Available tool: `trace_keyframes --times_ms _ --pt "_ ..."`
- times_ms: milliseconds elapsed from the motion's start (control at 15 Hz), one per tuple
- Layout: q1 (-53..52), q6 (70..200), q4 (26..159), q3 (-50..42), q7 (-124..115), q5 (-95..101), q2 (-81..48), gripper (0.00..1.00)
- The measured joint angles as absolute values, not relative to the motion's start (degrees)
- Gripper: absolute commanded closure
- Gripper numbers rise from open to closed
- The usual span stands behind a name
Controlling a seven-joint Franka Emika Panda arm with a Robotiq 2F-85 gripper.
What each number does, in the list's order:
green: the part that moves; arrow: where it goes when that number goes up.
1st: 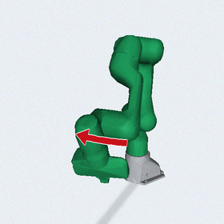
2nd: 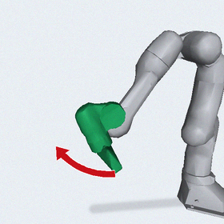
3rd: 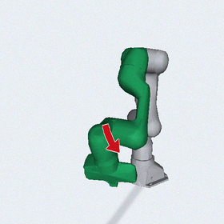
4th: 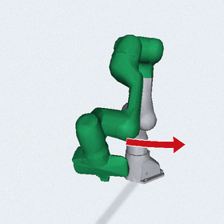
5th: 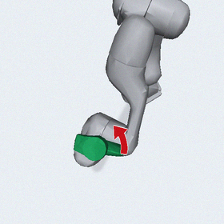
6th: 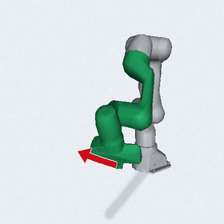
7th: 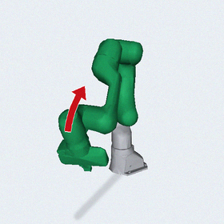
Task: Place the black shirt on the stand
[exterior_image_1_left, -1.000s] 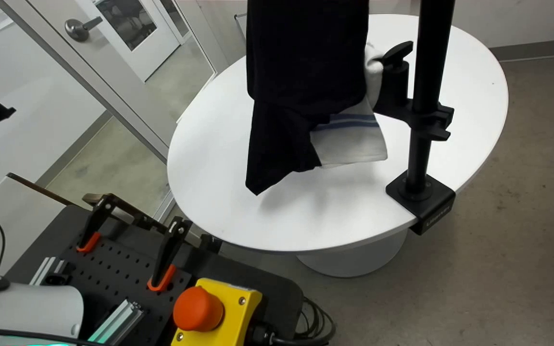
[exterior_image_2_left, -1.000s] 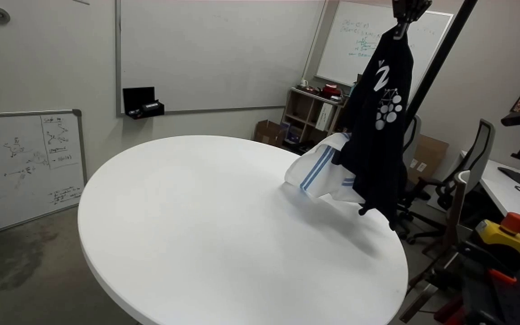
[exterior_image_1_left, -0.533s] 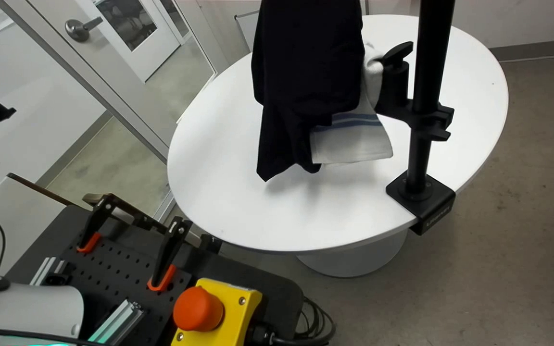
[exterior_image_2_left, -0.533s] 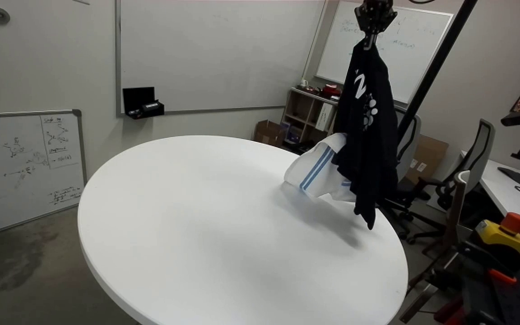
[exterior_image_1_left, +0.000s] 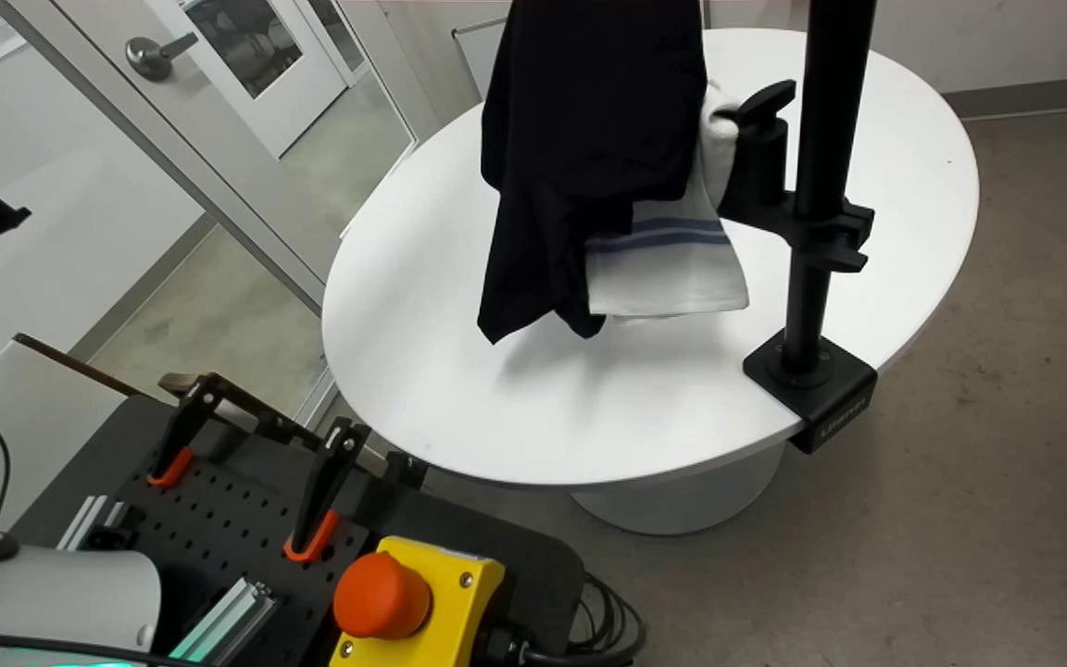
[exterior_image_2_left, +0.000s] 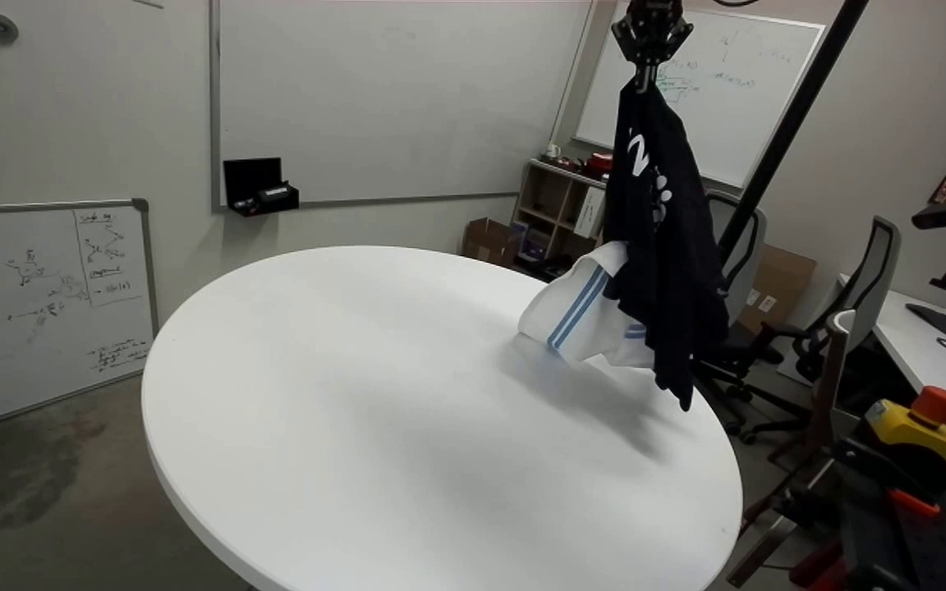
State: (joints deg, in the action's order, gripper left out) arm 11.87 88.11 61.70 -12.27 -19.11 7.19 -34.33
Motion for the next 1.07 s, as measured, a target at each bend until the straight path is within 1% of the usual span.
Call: trace_keyframes --times_ms 133,333,533,667,867,1067 --pt "11.89 86.13 57.37 -12.26 -20.69 6.79 -37.44 0.57" --pt "11.82 84.26 51.36 -12.03 -21.33 6.43 -41.36 0.34" --pt "11.60 83.83 47.27 -11.76 -21.33 6.43 -43.41 0.12" --pt "11.28 83.83 45.89 -11.62 -21.28 6.46 -43.72 0.01" --pt "10.46 84.48 44.93 -11.11 -20.38 6.52 -43.43 0.00" --pt "8.74 88.13 45.71 -10.18 -17.37 6.83 -42.12 0.00"
